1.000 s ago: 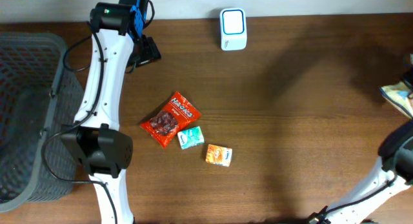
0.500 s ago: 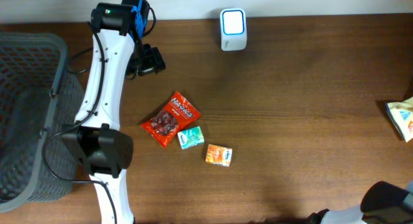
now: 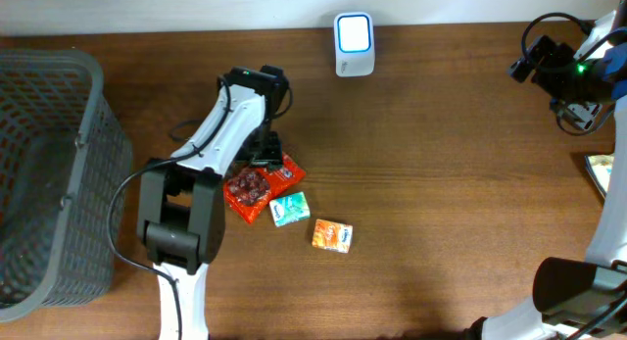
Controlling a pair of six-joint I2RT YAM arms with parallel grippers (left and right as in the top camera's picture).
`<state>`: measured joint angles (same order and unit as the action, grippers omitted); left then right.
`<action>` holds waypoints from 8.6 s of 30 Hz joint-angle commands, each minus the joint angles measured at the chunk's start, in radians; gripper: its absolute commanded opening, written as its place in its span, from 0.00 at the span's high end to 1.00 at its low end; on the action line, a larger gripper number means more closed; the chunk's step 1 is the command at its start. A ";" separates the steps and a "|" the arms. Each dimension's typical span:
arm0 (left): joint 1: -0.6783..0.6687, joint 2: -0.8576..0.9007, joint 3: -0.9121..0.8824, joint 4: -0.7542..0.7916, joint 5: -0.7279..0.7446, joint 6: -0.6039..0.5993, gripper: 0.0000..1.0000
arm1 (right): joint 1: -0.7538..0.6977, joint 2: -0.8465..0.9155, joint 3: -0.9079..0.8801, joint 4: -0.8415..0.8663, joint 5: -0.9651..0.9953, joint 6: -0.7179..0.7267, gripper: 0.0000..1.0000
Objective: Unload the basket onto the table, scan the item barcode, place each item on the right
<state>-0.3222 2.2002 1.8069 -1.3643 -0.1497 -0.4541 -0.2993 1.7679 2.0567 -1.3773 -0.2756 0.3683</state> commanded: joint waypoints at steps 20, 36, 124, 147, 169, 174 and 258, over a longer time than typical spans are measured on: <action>-0.078 -0.012 -0.071 0.431 0.584 0.158 0.35 | 0.005 0.000 -0.003 0.001 -0.004 0.007 0.01; -0.122 -0.004 -0.122 0.183 0.307 0.058 0.26 | 0.005 0.000 -0.003 0.001 -0.004 0.007 0.01; -0.205 0.077 0.344 0.088 0.150 0.253 1.00 | 0.005 0.000 -0.003 0.001 -0.004 0.007 0.01; -0.367 0.167 0.189 0.406 0.159 0.152 1.00 | 0.005 0.000 -0.003 0.001 -0.004 0.007 0.02; -0.467 0.139 0.095 0.370 -0.266 0.492 0.14 | 0.005 0.000 -0.003 0.001 -0.004 0.007 0.01; -0.444 0.143 0.072 0.399 -0.237 0.492 0.68 | 0.005 0.000 -0.003 0.001 -0.004 0.007 0.01; -0.473 0.212 0.600 -0.041 -0.029 0.178 1.00 | 0.005 0.000 -0.003 0.001 -0.004 0.007 0.01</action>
<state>-0.7971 2.4302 2.2940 -1.3506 -0.1818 -0.2623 -0.2993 1.7721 2.0567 -1.3766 -0.2756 0.3679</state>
